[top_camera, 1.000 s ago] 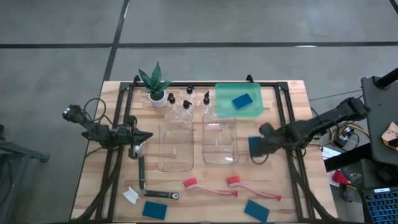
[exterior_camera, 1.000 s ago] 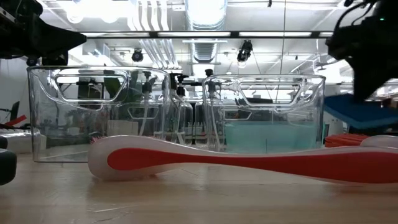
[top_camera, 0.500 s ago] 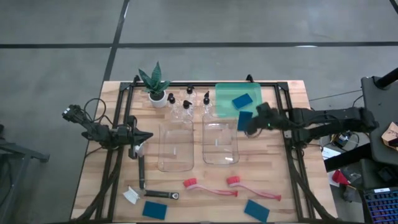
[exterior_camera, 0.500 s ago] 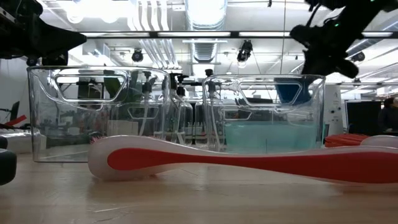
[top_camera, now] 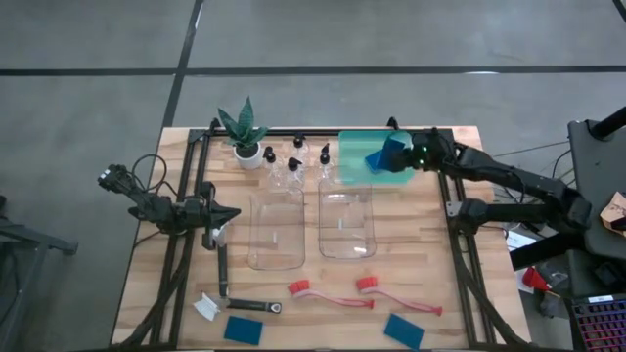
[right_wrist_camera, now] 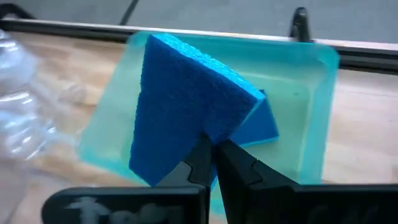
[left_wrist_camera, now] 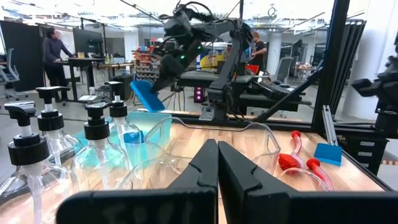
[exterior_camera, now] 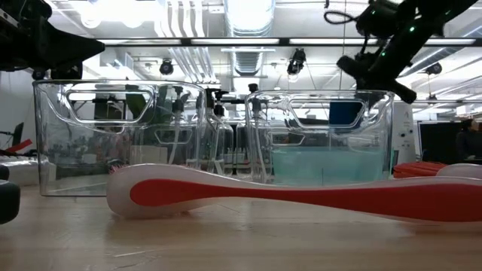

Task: Pick & Place Kitchen Sink Supplies
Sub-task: Put the blue sponge into the green bin

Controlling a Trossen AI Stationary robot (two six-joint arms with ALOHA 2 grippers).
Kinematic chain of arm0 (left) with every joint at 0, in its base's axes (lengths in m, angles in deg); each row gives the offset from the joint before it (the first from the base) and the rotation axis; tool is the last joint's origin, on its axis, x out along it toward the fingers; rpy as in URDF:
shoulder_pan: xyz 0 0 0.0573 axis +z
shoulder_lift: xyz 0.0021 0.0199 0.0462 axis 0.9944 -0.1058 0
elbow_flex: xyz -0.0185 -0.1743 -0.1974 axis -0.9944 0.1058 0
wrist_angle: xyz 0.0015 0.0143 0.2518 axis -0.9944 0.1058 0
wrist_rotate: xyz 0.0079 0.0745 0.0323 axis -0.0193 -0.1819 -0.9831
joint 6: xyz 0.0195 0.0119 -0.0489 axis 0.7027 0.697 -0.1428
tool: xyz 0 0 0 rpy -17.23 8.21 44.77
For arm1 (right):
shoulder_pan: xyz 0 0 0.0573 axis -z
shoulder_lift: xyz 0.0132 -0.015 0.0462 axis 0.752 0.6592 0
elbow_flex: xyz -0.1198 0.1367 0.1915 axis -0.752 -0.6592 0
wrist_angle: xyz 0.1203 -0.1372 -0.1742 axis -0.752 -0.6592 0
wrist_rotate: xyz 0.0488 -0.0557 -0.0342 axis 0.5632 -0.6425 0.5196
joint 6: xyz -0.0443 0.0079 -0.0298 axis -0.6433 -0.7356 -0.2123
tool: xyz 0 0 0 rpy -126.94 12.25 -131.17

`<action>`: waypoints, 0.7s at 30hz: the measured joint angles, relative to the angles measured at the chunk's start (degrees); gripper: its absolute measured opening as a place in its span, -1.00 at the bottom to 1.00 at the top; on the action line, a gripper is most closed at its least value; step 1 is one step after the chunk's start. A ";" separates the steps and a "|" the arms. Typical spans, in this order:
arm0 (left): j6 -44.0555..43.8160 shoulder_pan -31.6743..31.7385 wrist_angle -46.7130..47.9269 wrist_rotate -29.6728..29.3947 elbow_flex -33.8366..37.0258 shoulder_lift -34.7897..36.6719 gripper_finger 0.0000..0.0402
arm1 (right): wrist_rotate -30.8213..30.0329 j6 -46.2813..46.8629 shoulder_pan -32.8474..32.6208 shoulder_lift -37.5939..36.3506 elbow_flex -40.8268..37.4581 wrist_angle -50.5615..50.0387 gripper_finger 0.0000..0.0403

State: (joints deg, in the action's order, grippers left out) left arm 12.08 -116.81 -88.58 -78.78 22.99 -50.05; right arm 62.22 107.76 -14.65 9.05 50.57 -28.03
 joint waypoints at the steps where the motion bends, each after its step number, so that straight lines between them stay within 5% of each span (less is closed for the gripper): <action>1: 0.01 0.00 0.00 0.00 0.00 -0.01 -0.99 | 0.12 -0.11 1.11 0.89 0.00 0.23 -0.94; 21: 0.01 0.02 0.00 0.00 0.00 -0.01 -0.99 | 6.85 -3.48 12.02 17.29 0.04 8.58 -0.85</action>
State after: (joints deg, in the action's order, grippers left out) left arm 12.10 -116.79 -88.58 -78.78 22.99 -50.06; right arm 69.08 104.28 -2.63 26.35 50.61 -19.45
